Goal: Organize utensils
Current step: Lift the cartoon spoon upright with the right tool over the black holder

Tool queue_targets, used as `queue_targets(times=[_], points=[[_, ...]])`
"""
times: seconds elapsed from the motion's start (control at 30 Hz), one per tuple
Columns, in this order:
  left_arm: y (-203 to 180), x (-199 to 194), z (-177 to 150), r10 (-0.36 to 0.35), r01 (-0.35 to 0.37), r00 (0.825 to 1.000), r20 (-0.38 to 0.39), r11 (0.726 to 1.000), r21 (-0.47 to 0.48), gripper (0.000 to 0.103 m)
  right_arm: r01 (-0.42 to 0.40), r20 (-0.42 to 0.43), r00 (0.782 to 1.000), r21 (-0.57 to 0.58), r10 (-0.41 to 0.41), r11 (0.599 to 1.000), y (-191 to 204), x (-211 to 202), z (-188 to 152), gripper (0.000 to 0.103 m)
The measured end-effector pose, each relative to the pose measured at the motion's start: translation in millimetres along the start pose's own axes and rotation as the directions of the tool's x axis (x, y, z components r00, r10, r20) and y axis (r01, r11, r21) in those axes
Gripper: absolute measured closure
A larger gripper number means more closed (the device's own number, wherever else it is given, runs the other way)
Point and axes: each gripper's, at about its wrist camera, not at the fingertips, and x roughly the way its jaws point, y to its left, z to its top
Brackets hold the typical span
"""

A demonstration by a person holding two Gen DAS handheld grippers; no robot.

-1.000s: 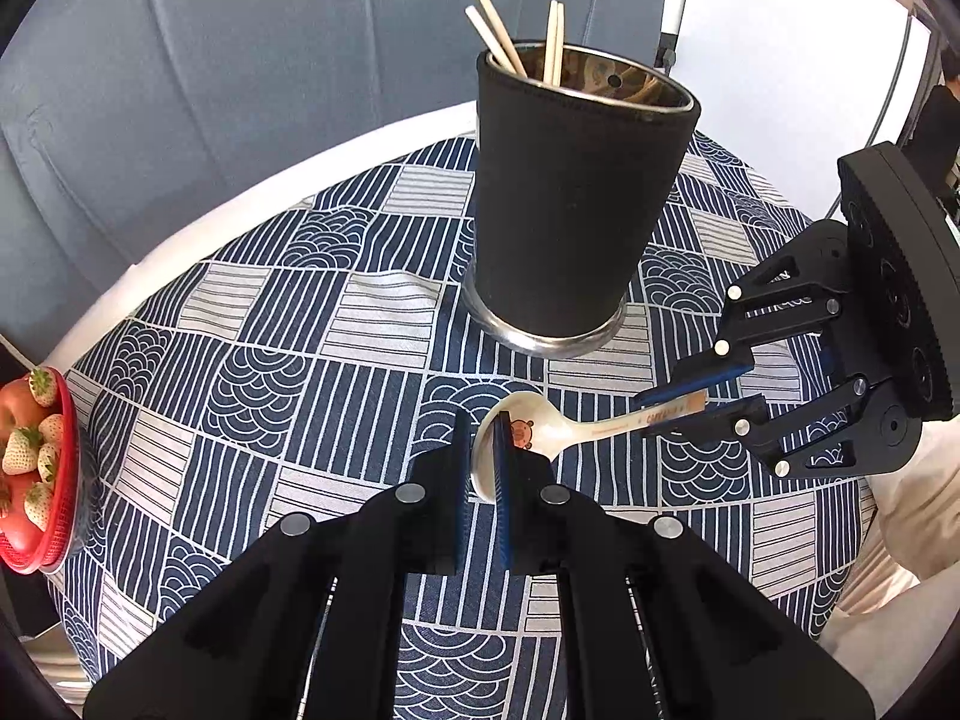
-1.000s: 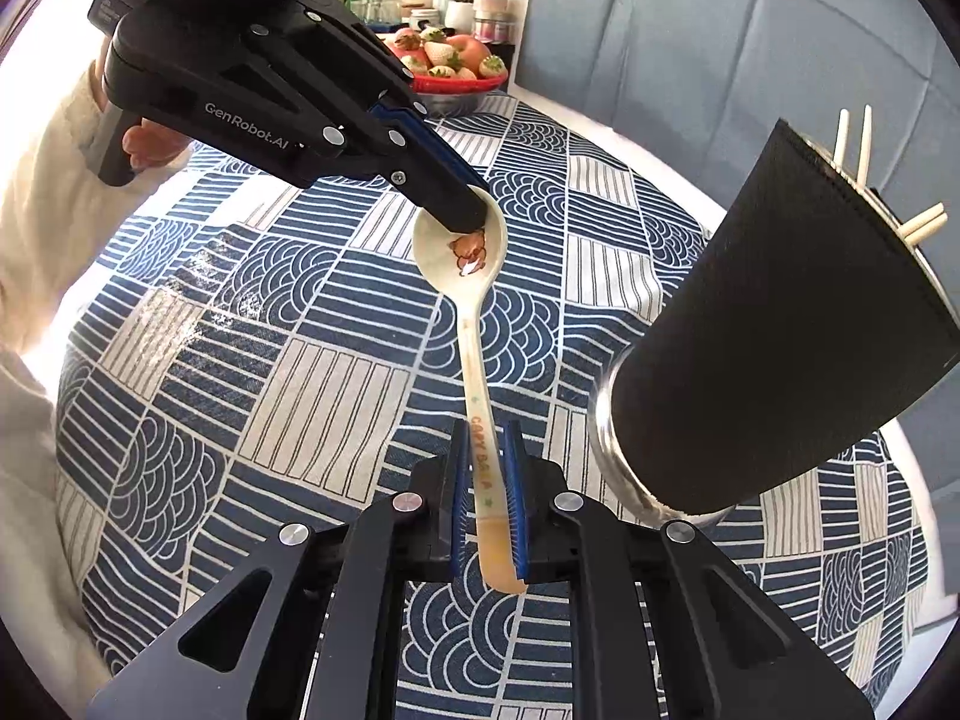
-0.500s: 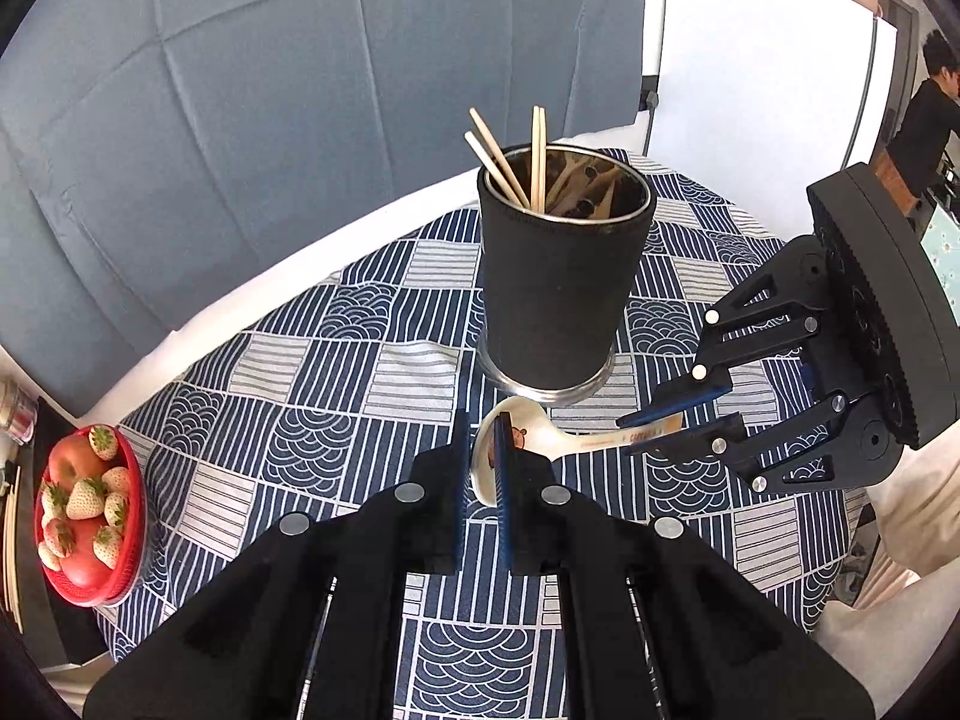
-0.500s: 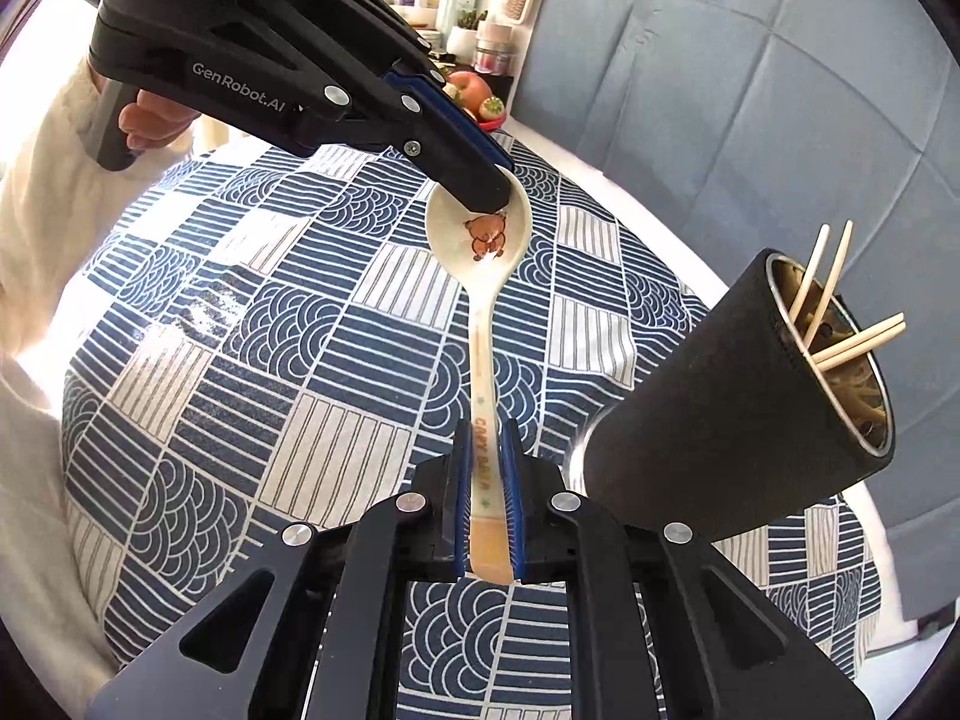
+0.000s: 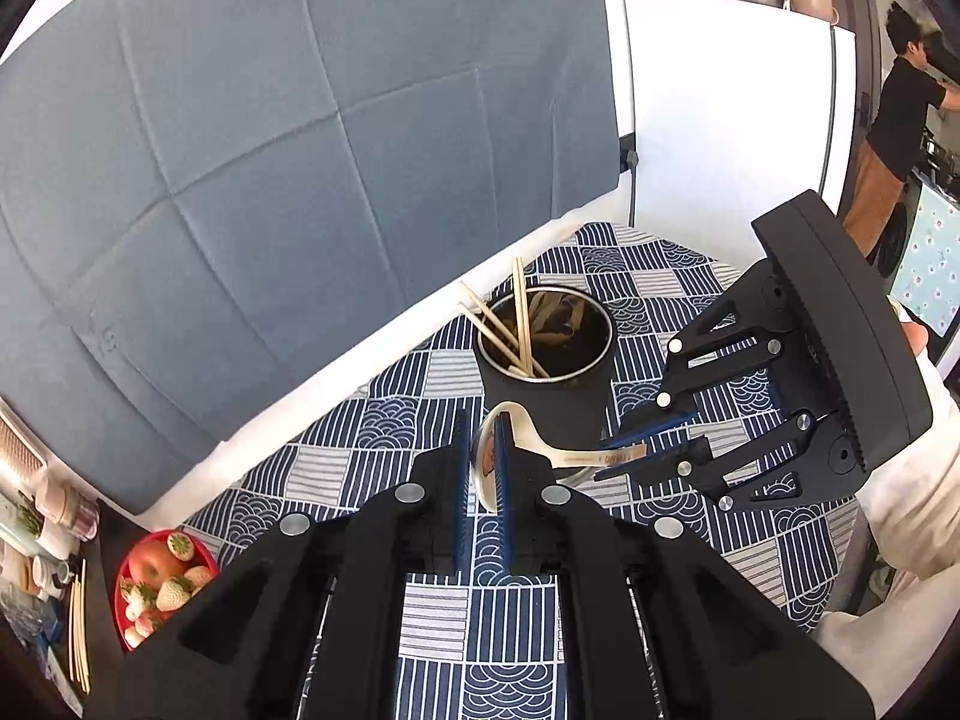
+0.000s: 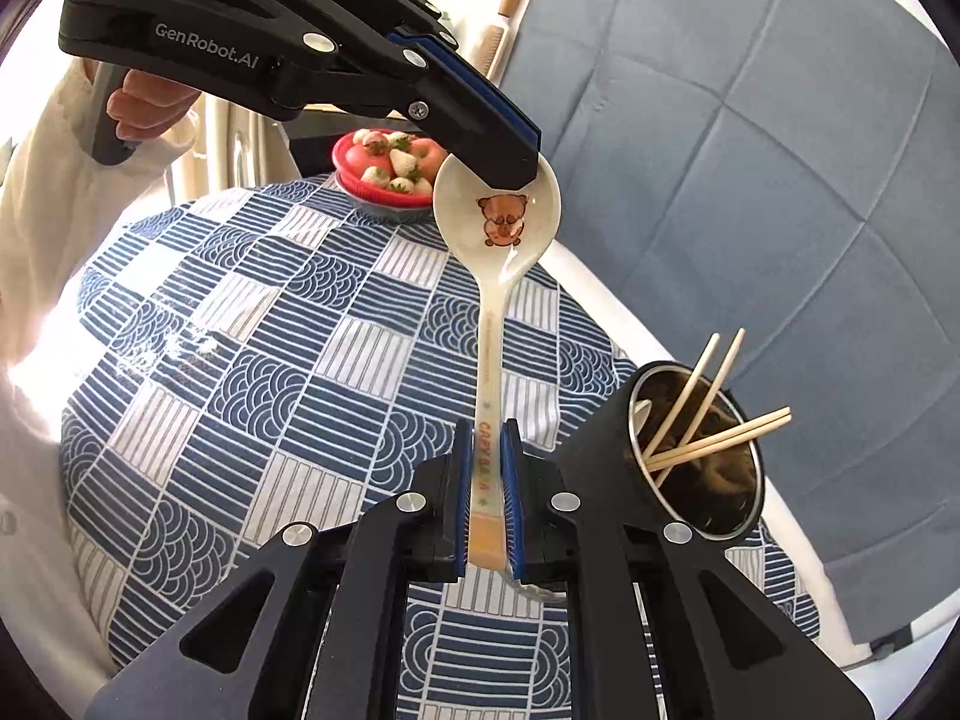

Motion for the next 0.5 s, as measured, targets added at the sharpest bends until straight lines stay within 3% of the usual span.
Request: queue_targets(times=[0.5], points=[[0.1,-27.7,62.1,-0.002,-0.008,0.995,0.099,0.995,0.101,0.095,0.048,0.072,0.996,0.025,-0.05,0.999,-46.8,-32.0,28.8,0.094]])
